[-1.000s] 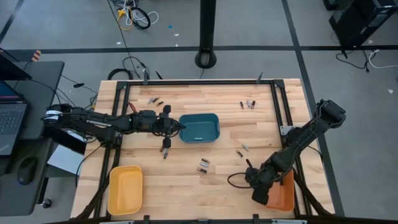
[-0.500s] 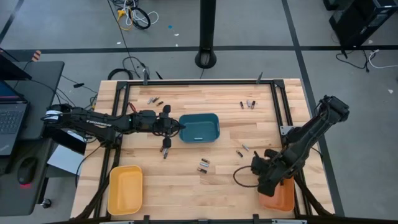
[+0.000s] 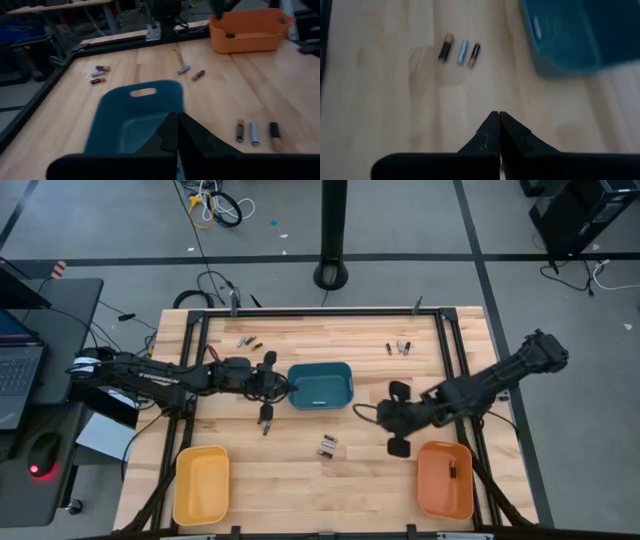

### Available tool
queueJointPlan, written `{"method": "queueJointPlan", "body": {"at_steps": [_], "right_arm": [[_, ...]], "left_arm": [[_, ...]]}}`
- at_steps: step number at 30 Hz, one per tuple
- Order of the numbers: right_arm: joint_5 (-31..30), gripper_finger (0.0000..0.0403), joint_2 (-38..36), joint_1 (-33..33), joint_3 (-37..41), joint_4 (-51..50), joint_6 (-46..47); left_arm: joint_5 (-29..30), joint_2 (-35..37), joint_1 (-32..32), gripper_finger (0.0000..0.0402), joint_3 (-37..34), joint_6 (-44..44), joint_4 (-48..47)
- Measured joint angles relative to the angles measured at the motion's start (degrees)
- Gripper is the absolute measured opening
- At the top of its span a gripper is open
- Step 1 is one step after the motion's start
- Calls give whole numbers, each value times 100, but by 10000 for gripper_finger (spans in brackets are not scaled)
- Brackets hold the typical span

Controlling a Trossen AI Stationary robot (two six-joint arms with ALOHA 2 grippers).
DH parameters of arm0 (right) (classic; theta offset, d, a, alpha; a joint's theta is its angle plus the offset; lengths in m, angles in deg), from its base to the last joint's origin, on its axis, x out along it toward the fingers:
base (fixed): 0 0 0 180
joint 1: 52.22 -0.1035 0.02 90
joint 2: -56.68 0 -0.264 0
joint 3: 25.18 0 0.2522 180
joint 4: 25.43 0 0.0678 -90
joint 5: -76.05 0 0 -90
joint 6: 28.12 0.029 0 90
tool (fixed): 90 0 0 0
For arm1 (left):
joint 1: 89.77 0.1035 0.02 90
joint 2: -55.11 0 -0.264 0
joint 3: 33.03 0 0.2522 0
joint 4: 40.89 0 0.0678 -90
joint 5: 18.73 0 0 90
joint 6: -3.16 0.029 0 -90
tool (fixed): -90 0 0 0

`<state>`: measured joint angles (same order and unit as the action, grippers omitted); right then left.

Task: Sort batteries
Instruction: Put the black battery into the yellow bin

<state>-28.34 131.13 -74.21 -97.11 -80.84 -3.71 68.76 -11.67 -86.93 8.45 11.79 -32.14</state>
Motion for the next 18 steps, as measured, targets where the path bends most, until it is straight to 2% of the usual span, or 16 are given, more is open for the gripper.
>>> {"method": "queueJointPlan", "body": {"at_steps": [4,13,18], "right_arm": [[170,2,-383,380,849,1119,-584],[-249,3,-1586,728,2730,3585,-1271],[-892,7,-1969,853,3075,3898,-1462]], "left_arm": [[-31,0,-61,10,29,11,-213],[-32,0,-195,10,902,-144,-2342],[-20,-2,-339,10,1423,-650,-3661]]}}
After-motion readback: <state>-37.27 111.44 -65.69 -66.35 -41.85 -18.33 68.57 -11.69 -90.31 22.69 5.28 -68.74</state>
